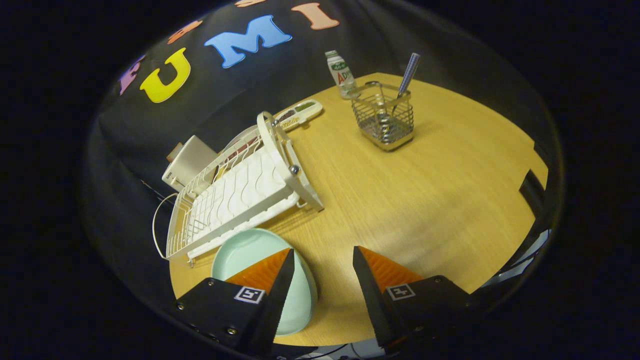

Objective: Take the plate from the dish rack, then take the spoon from the basket and place it into the plate.

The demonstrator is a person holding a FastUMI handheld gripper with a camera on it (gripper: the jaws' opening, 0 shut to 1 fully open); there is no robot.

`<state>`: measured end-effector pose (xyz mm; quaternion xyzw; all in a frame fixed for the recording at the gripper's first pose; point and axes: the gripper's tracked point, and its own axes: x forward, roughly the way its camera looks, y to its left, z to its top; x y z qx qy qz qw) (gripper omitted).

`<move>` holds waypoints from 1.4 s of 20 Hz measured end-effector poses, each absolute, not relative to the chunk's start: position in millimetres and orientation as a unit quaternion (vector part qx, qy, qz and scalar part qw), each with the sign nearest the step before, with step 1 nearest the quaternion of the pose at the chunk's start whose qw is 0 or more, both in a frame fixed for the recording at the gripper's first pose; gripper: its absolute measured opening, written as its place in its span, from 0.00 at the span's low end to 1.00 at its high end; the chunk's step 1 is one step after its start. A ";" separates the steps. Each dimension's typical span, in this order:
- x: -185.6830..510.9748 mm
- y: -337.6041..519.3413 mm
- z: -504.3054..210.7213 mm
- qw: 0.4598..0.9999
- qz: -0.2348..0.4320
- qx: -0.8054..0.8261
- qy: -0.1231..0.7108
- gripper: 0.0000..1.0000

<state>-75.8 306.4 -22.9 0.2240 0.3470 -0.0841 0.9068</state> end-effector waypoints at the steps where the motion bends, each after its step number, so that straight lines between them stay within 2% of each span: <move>1: -71.8 293.2 -11.9 0.914 -0.099 0.214 0.331 0.73; 8: -27.6 198.4 55.4 0.929 -0.212 0.178 0.247 0.73; 15: 21.0 126.5 67.7 0.909 -0.291 0.205 0.217 0.74; 20: 42.1 95.5 57.8 0.896 -0.314 0.232 0.210 0.73; 26: 61.3 91.7 38.0 0.897 -0.298 0.238 0.221 0.74; 28: 67.1 95.2 34.5 0.899 -0.294 0.237 0.223 0.47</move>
